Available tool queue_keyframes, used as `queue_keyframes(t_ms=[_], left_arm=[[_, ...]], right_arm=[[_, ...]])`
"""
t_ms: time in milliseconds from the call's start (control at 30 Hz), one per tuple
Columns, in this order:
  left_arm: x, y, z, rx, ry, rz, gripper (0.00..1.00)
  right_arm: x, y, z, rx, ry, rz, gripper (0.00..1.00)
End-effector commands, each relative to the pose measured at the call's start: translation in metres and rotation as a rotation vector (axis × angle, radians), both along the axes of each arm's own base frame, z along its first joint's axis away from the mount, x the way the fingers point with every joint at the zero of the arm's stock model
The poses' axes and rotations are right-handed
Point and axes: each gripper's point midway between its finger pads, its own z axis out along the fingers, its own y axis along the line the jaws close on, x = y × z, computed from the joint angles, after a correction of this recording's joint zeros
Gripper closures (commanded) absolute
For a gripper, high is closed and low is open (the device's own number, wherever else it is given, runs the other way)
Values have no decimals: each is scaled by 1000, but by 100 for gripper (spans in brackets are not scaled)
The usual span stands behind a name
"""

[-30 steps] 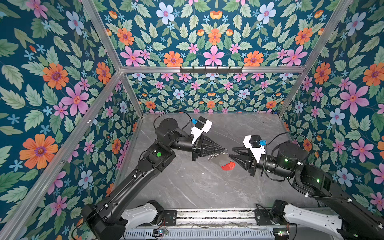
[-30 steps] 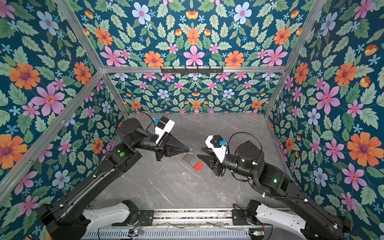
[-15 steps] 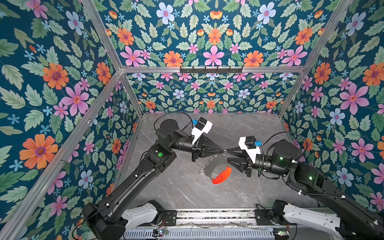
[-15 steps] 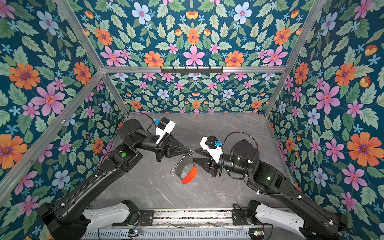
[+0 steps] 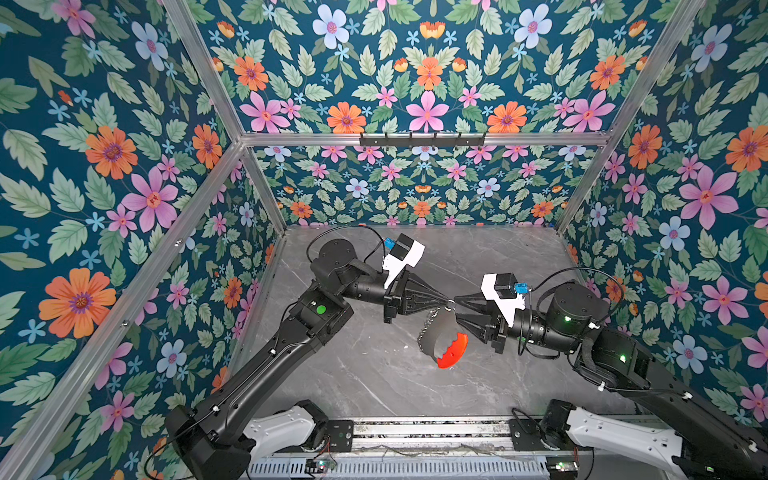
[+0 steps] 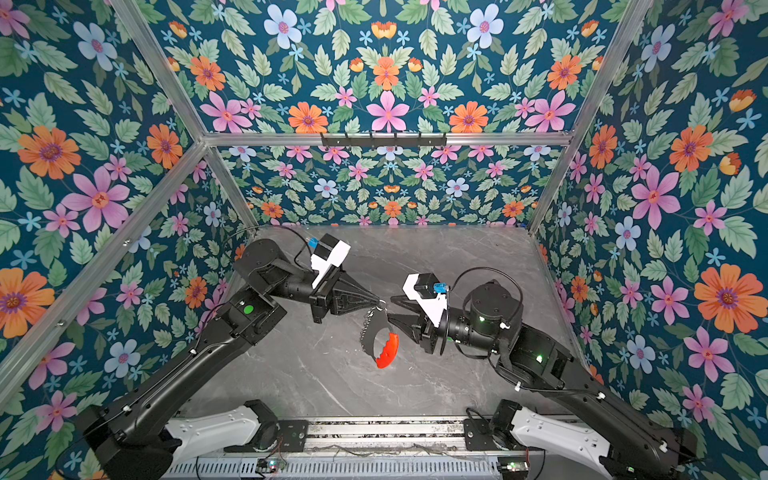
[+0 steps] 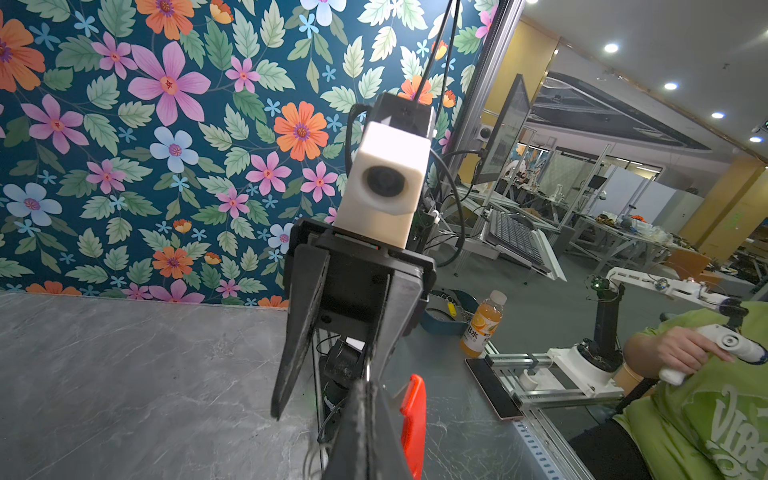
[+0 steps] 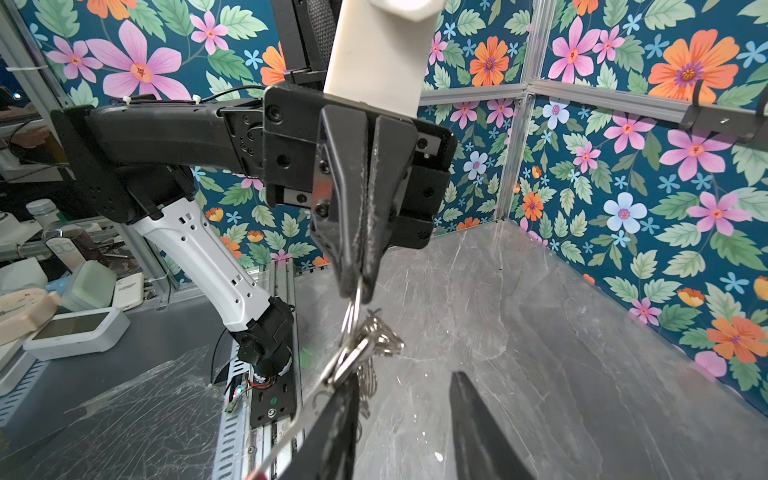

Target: Remove the keys from the keyring

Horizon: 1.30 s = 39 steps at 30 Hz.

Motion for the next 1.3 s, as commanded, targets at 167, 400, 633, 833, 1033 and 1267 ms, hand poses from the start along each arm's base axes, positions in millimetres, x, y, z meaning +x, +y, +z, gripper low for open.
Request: queue_keyframes(t_ms=[167,400,633,833,1033,1267], left_arm=[[2,0,6,-21,-19,19,100],[3,0,7,-23,-21,19,100],[5,-2,9,-23,-20,20,100],[5,-2,11,-23,-15,16,100],[3,-1,13,-29,-15,7,100],[3,-2,13,-31,-12,6,100]], right_arm=[[-10,-2,7,15,-34,43,58],[-11,-7,8,12,-51,32,57],[-11,-7,9,4,-56,33,57],[-7,-6,10,-7,-53,15,57],[0,-4,14,2,-71,-11,61],[8,0,20,3,-93,-34,66]])
